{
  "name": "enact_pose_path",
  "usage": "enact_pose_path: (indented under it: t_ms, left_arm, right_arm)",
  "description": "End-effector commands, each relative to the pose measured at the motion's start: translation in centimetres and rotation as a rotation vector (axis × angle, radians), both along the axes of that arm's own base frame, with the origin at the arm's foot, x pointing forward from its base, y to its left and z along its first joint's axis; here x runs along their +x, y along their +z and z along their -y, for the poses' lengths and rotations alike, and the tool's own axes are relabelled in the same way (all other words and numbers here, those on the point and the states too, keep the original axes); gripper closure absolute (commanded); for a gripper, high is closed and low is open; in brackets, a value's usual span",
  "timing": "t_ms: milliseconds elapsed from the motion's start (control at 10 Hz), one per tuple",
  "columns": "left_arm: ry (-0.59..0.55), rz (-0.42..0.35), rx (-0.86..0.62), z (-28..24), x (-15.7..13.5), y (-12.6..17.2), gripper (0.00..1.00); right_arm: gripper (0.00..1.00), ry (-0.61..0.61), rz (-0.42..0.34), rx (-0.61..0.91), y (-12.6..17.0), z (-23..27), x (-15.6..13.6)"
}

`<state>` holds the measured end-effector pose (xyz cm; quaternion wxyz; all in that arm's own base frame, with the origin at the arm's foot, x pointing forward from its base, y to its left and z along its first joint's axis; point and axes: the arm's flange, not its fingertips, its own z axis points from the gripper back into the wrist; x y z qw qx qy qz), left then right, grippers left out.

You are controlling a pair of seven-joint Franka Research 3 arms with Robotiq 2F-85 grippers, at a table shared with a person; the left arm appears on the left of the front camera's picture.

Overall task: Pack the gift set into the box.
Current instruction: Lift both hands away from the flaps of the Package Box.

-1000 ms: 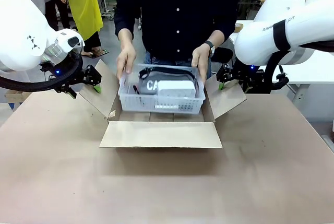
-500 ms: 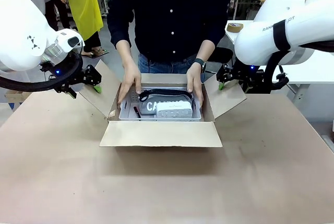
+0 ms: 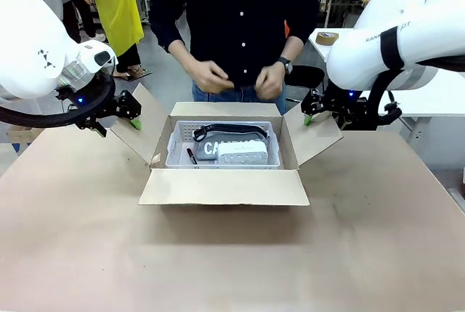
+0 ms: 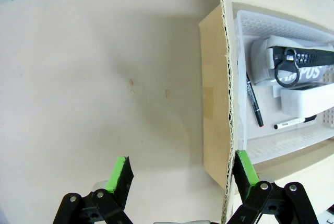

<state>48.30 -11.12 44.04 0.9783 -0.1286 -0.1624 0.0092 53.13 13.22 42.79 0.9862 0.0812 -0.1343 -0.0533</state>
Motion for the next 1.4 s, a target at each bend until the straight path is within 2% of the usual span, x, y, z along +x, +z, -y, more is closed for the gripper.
enact_pose_path:
  t_ms: [0, 100, 200, 300, 400, 500, 600, 700, 800, 900, 1000, 1300]
  left_arm:
    - [-0.044, -0.028, -0.117, -1.7, -1.2, 2.2, 0.0]
    - [-0.181, -0.12, -0.305, -4.0, -2.4, 3.8, 0.0]
    - [-0.249, -0.177, -0.464, -6.8, -3.3, 4.7, 0.0]
    - [-0.32, -0.208, -0.646, -9.6, -3.9, 4.9, 0.0]
    - [-0.363, -0.169, -0.864, -12.3, -4.8, 4.7, 0.0]
    - [-0.295, -0.02, -1.102, -15.4, -5.3, 3.8, 0.0]
    - [-0.217, 0.062, -1.285, -18.2, -5.4, 1.7, 0.0]
    - [-0.143, 0.059, -1.397, -19.4, -5.0, -0.4, 0.0]
    - [-0.061, 0.03, -1.457, -20.4, -4.5, -2.1, 0.0]
    - [0.12, -0.039, -1.405, -20.4, -3.2, -2.9, 0.0]
    - [-0.153, 0.048, -1.288, -21.6, -6.8, -0.2, 0.0]
    - [-0.153, 0.048, -1.288, -21.6, -6.8, -0.2, 0.0]
  right_arm:
    - [0.0, 0.031, -0.05, 0.153, 3.1, 2.4, -1.1]
    - [0.0, 0.073, -0.12, 0.318, 5.3, 5.2, -2.1]
    - [0.0, 0.117, -0.192, 0.519, 7.3, 9.1, -2.9]
    - [0.0, 0.09, -0.226, 0.689, 8.2, 12.8, -3.5]
    - [0.0, 0.071, -0.23, 0.888, 8.3, 16.5, -4.4]
    - [0.0, 0.029, -0.201, 1.065, 7.3, 20.1, -5.3]
    - [0.0, -0.078, -0.18, 1.149, 5.1, 23.3, -6.0]
    - [0.0, -0.156, -0.17, 1.206, 2.9, 25.4, -6.6]
    - [0.0, -0.33, -0.139, 1.192, 0.9, 26.5, -6.7]
    - [0.0, -0.049, -0.18, 1.113, 5.5, 25.5, -8.1]
    - [0.0, -0.049, -0.18, 1.113, 5.5, 25.5, -8.1]
    - [0.0, -0.049, -0.18, 1.113, 5.5, 25.5, -8.1]
